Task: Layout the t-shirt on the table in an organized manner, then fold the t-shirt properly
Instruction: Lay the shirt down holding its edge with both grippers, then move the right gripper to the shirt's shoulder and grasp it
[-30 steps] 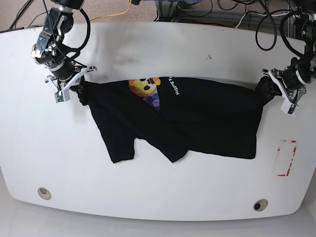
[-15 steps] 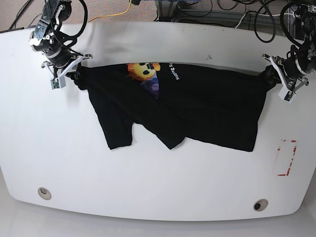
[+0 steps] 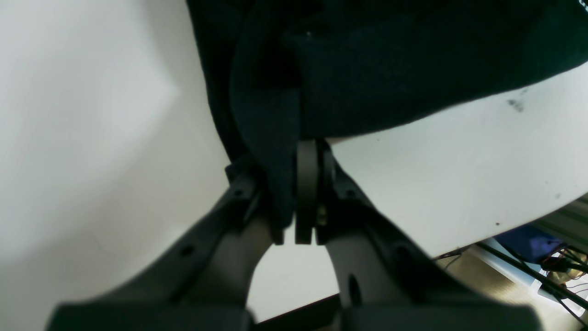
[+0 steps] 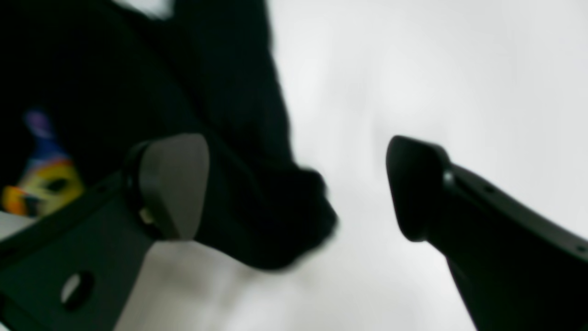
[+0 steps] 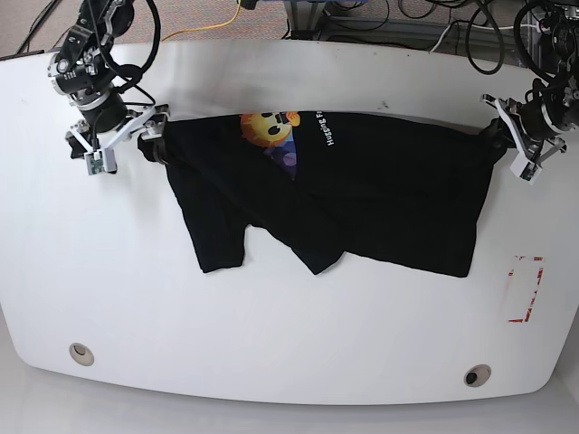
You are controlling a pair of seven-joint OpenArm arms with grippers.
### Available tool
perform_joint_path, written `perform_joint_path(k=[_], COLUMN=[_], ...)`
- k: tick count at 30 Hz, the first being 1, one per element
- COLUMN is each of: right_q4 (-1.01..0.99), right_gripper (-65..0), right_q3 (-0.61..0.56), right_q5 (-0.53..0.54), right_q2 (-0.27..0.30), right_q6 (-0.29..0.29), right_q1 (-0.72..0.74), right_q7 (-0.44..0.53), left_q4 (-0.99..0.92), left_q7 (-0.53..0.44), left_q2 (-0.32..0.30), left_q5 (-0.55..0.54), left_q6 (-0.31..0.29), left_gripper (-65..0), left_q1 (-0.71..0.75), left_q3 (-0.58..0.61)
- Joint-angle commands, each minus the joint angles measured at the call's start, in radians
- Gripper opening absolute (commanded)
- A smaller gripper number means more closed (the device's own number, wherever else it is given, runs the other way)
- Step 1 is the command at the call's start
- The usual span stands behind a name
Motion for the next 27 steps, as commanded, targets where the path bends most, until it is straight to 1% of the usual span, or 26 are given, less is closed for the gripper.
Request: perform_joint_path(k=[1, 5, 8, 12, 16, 17, 20, 21, 22, 23, 27], right_q4=[0.051, 0.031, 0.016, 0.013, 0.014, 0.016, 0.017, 0.017, 0.019, 0.019, 0.019], right_gripper=[-5.5, -5.9, -5.9, -5.9, -5.9, -5.9, -5.9, -5.9, -6.0, -6.0, -7.0], right_q3=[-0.027, -0.081, -0.156, -0.271, -0.396, -0.434, -0.531, -0.558, -0.597, -0.609, -0.681], right_q5=[0.032, 0.075, 0.102, 0.104, 0.102, 0.096, 0.050, 0.029, -0.014, -0.031, -0.206], right_q2=[-0.012, -0.009, -0.018, -0.025, -0.010, 0.007, 0.039, 0.048, 0.057, 0.060, 0.076], right_q6=[0.007, 0.007, 0.007, 0.000, 0.000, 0.000, -0.002, -0.002, -0.002, -0.002, -0.002], right_q1=[0.033, 0.090, 0.128, 0.154, 0.156, 0.153, 0.150, 0.150, 0.148, 0.148, 0.134], right_q7=[-0.023, -0.087, -0.130, -0.138, -0.138, -0.137, -0.133, -0.132, -0.130, -0.130, -0.107], left_q4=[0.017, 0.017, 0.017, 0.017, 0.017, 0.017, 0.017, 0.017, 0.017, 0.017, 0.015], left_q7=[-0.017, -0.017, -0.017, -0.017, -0.017, -0.017, -0.017, -0.017, -0.017, -0.017, -0.017], left_q2=[-0.020, -0.020, -0.018, -0.017, -0.009, 0.003, 0.017, 0.017, 0.017, 0.017, 0.020], left_q5=[-0.007, -0.007, -0.007, -0.007, -0.007, -0.007, -0.007, -0.006, -0.006, -0.006, -0.006], left_q6=[0.000, 0.000, 0.000, 0.000, 0.000, 0.000, 0.000, 0.000, 0.000, 0.000, 0.000], left_gripper=[-65.0, -65.0, -65.0, -65.0, -65.0, -65.0, -65.0, -65.0, -65.0, -65.0, -65.0], left_q1=[0.016, 0.017, 0.017, 0.016, 0.013, 0.011, 0.002, 0.001, -0.002, -0.002, -0.004], left_q3=[-0.012, -0.012, -0.011, -0.011, -0.009, -0.009, -0.009, -0.009, -0.008, -0.008, -0.006])
